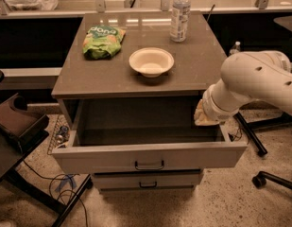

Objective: Open top drawer

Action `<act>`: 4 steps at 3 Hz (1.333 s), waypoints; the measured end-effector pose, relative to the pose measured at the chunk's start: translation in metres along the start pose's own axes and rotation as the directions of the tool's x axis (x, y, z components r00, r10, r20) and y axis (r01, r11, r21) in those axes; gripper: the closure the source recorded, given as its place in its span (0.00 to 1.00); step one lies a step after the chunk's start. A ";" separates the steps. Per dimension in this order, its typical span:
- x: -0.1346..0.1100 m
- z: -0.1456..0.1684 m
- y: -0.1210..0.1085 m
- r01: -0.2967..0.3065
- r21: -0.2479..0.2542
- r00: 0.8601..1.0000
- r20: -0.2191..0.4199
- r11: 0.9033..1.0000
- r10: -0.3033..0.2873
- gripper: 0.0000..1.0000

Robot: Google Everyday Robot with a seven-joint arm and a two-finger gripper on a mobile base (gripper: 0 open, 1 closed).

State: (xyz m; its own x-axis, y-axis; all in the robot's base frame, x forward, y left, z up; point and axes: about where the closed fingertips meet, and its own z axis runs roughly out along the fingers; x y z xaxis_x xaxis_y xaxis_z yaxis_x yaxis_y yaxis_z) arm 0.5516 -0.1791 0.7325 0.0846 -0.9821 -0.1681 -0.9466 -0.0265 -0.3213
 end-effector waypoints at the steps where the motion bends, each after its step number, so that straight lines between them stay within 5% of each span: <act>1: 0.000 0.025 0.007 -0.014 -0.008 0.999 0.038 1.000 0.015 1.00; 4: -0.009 0.077 0.014 -0.022 -0.064 0.997 0.076 0.998 0.027 1.00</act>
Offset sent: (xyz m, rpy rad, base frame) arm 0.0048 0.0100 -0.0750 0.1442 0.0424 -0.0207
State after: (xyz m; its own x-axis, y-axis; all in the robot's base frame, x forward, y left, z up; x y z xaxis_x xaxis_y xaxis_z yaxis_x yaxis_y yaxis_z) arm 0.5620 -0.1565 0.6577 0.0821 -0.9655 -0.2473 -0.9662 -0.0162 -0.2574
